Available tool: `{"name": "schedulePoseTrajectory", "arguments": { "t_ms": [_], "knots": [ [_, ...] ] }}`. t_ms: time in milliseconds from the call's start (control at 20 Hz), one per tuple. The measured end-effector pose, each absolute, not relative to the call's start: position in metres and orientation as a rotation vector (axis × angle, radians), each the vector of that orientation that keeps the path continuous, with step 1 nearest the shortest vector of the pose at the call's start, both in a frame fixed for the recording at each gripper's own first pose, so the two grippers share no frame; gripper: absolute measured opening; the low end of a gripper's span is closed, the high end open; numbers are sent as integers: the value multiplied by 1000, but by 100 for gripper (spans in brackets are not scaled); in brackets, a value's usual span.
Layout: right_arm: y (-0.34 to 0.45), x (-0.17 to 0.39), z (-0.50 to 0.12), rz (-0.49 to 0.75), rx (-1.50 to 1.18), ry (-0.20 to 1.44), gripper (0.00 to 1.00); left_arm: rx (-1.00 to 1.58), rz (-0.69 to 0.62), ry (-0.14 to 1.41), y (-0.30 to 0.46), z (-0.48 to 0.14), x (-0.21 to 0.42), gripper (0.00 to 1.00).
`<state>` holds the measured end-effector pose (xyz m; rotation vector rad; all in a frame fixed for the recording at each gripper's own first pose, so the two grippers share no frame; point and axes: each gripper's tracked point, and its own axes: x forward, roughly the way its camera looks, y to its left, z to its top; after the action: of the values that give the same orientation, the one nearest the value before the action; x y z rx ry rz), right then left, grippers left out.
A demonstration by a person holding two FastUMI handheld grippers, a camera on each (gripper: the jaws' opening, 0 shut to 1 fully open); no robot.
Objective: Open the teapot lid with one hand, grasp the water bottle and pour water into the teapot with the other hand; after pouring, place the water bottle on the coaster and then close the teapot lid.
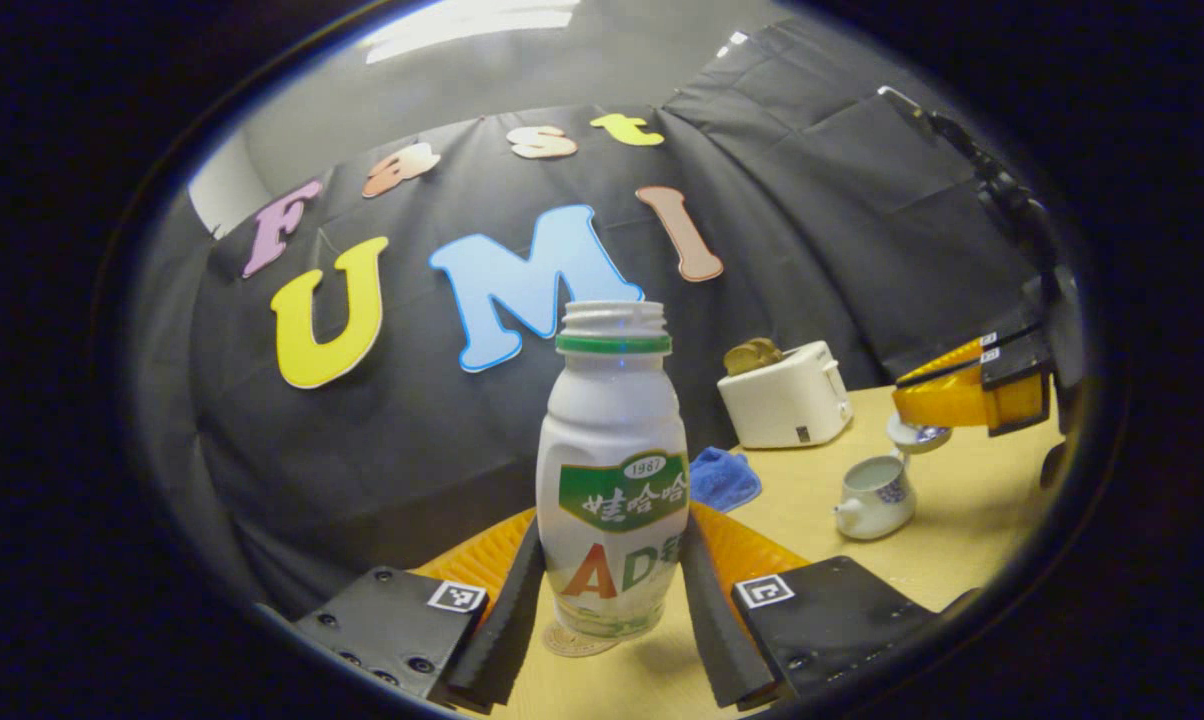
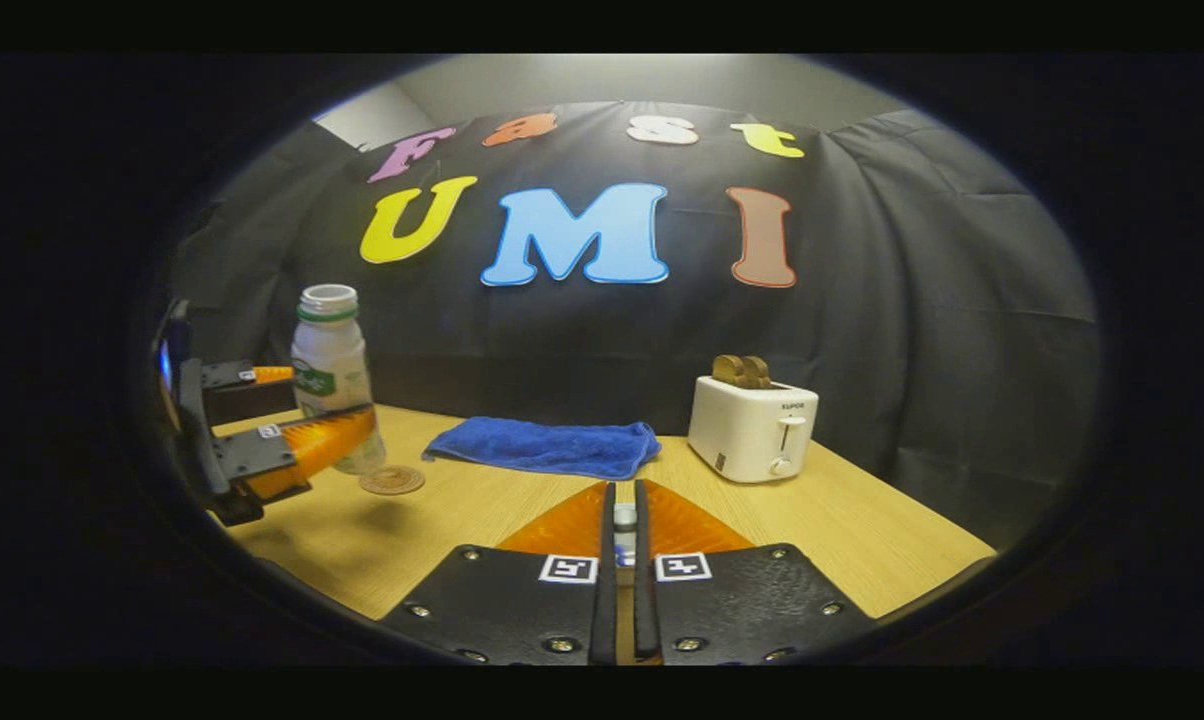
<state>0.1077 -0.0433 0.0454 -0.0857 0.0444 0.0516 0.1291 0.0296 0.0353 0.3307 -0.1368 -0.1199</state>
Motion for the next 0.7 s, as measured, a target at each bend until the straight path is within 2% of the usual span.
{"name": "schedulePoseTrajectory", "arguments": {
  "t_ms": [50, 150, 200, 250, 450, 500, 700],
  "knots": [
    [-42, 114, 44, 49, -92, 49, 7, 309, -126, -132, 32, 36, 127, 78],
    [-37, 125, 41, 51, -102, 52, 7, 274, -125, -114, 40, 31, 127, 70],
    [-36, 129, 40, 50, -108, 54, 7, 262, -120, -101, 48, 27, 129, 70],
    [-35, 133, 39, 51, -117, 52, 7, 246, -119, -96, 54, 29, 129, 76],
    [-40, 146, 28, 40, -134, 73, 7, 99, -120, -84, 70, 39, 127, 82],
    [-41, 147, 26, 41, -124, 77, 7, 66, -124, -77, 74, 40, 127, 70],
    [-42, 153, 17, 43, -92, 92, 7, 11, -116, -52, 86, 37, 130, 79]
  ]
}}
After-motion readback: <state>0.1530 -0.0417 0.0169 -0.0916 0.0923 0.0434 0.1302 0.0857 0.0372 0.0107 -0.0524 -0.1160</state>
